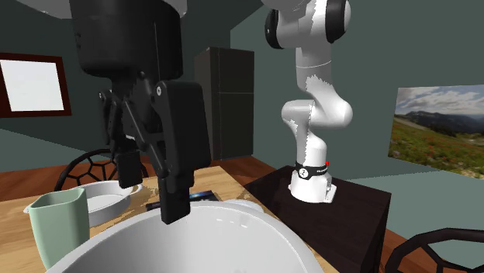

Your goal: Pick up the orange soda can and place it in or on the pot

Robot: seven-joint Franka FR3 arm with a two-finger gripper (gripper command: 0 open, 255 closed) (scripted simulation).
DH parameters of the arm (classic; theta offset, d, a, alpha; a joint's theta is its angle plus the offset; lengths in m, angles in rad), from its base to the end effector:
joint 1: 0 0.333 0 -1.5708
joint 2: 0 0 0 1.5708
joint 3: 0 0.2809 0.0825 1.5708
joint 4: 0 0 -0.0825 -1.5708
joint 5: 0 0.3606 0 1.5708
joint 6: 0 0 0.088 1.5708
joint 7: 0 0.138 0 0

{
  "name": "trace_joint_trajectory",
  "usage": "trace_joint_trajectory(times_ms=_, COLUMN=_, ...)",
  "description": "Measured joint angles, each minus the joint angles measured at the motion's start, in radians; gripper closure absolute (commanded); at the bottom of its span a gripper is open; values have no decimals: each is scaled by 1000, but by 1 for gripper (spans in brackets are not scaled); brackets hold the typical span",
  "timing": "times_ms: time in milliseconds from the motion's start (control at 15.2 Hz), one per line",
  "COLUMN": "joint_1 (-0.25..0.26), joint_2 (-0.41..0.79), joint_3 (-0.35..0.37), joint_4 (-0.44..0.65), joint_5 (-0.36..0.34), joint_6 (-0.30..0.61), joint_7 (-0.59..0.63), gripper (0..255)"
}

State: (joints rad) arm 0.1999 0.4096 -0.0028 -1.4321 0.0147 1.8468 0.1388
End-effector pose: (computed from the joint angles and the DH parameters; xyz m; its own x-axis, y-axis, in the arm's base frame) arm 0.6329 0.1283 0.4033 0.9985 0.0545 0.0032 0.0546 -0.9984 -0.0136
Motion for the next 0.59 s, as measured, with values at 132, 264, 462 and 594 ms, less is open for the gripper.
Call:
trace_joint_trajectory(times_ms=132, joint_1=-3, joint_2=-2, joint_3=-1, joint_4=51, joint_5=0, joint_6=-52, joint_7=-3, gripper=0)
trace_joint_trajectory(times_ms=264, joint_1=-3, joint_2=-5, joint_3=-1, joint_4=69, joint_5=0, joint_6=-73, joint_7=-3, gripper=0)
trace_joint_trajectory(times_ms=462, joint_1=-2, joint_2=-4, joint_3=-1, joint_4=74, joint_5=0, joint_6=-79, joint_7=-2, gripper=0)
trace_joint_trajectory(times_ms=594, joint_1=-2, joint_2=-3, joint_3=-1, joint_4=75, joint_5=0, joint_6=-80, joint_7=-1, gripper=0)
